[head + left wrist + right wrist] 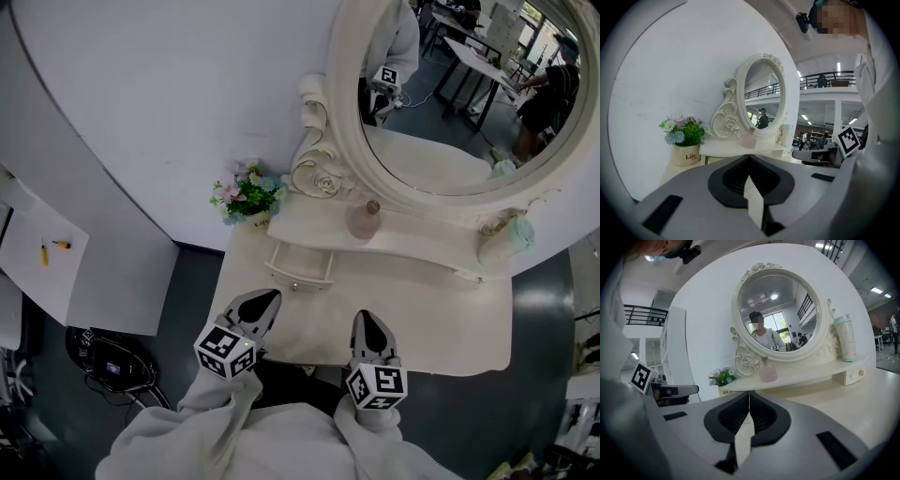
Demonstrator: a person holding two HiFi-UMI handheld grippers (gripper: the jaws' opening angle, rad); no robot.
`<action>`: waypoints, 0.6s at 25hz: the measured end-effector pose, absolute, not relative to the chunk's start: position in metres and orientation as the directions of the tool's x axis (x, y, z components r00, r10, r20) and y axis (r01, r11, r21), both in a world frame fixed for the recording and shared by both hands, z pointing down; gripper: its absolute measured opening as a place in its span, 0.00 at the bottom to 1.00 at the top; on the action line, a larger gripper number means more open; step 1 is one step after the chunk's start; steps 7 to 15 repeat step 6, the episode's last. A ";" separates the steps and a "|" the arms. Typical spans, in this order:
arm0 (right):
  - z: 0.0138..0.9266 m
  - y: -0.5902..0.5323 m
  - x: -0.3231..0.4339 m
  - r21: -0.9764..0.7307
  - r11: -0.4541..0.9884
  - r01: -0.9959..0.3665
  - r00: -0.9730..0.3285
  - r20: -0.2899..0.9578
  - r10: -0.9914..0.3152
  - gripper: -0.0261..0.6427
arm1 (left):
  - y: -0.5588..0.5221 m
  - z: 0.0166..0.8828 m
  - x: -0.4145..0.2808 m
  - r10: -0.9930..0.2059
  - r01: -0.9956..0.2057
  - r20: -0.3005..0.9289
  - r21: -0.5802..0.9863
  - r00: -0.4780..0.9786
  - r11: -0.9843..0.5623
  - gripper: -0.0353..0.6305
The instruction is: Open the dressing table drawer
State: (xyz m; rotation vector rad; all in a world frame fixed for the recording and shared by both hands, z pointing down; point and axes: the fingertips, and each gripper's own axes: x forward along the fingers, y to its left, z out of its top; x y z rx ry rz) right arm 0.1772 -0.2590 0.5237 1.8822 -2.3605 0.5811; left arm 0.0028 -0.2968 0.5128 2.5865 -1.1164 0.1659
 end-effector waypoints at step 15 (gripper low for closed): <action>0.525 -0.261 0.179 -0.253 0.174 -0.952 -0.245 0.289 -0.925 0.09 | -0.298 0.516 0.005 -0.684 -0.724 0.239 0.250 0.689 -0.643 0.08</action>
